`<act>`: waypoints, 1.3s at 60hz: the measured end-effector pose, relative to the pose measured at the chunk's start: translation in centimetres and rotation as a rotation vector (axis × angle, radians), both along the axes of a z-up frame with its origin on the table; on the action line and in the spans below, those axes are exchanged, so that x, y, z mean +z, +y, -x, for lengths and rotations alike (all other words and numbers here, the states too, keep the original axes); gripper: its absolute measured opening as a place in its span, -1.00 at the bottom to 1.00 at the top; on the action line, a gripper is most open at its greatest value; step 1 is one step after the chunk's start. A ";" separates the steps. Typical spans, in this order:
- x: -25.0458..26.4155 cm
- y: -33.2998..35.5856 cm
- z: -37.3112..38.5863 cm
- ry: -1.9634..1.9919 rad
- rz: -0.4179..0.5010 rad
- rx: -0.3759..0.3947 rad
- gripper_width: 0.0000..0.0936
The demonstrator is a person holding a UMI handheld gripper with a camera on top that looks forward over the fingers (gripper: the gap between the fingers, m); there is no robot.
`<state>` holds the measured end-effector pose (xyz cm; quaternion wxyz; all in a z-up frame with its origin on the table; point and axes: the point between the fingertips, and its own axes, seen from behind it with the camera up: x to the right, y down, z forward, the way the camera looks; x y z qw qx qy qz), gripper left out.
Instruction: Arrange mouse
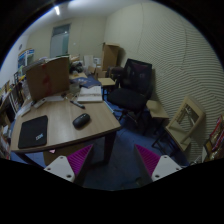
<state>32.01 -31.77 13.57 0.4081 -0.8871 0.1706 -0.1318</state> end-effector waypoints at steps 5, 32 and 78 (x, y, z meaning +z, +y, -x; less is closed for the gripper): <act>0.4 -0.2 -0.6 0.001 -0.014 -0.022 0.75; -10.5 18.7 5.8 0.216 -0.077 0.254 0.74; -14.4 30.3 6.5 0.091 -0.100 0.263 -0.18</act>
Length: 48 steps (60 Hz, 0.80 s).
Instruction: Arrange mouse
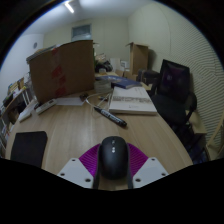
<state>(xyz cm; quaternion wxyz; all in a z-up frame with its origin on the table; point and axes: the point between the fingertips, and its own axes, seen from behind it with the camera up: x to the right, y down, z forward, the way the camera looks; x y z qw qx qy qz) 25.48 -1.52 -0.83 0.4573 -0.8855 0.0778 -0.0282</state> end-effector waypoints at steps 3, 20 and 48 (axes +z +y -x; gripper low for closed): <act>0.1 -0.2 0.1 0.042 0.029 -0.009 -0.21; 18.6 2.2 11.6 0.029 -0.219 0.058 -0.23; 0.0 -1.1 33.5 -0.002 0.077 0.262 -0.12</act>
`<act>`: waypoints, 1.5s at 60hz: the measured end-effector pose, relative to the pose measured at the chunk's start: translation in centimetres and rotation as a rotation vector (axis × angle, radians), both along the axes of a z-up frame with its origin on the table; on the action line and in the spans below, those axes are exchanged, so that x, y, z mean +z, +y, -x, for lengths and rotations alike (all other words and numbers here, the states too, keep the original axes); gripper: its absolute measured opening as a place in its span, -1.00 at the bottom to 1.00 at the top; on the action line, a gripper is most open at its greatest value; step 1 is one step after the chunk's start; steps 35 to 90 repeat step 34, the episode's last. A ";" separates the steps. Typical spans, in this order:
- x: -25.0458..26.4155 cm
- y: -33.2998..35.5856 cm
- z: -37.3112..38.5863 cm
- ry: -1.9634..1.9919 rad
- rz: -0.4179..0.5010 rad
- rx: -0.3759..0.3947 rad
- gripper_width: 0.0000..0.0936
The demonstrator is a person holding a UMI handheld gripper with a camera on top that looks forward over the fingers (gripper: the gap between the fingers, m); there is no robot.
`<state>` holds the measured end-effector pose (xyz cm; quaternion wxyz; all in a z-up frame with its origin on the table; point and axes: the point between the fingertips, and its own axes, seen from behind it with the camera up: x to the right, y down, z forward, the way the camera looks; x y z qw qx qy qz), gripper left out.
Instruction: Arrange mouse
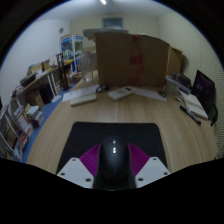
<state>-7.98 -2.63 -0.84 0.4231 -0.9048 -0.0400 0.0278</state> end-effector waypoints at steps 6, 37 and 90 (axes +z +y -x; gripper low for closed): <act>-0.1 0.3 0.0 -0.007 -0.047 -0.005 0.00; 8.3 -9.3 -0.3 0.090 0.126 -0.089 0.78; 8.3 -9.3 -0.3 0.090 0.126 -0.089 0.78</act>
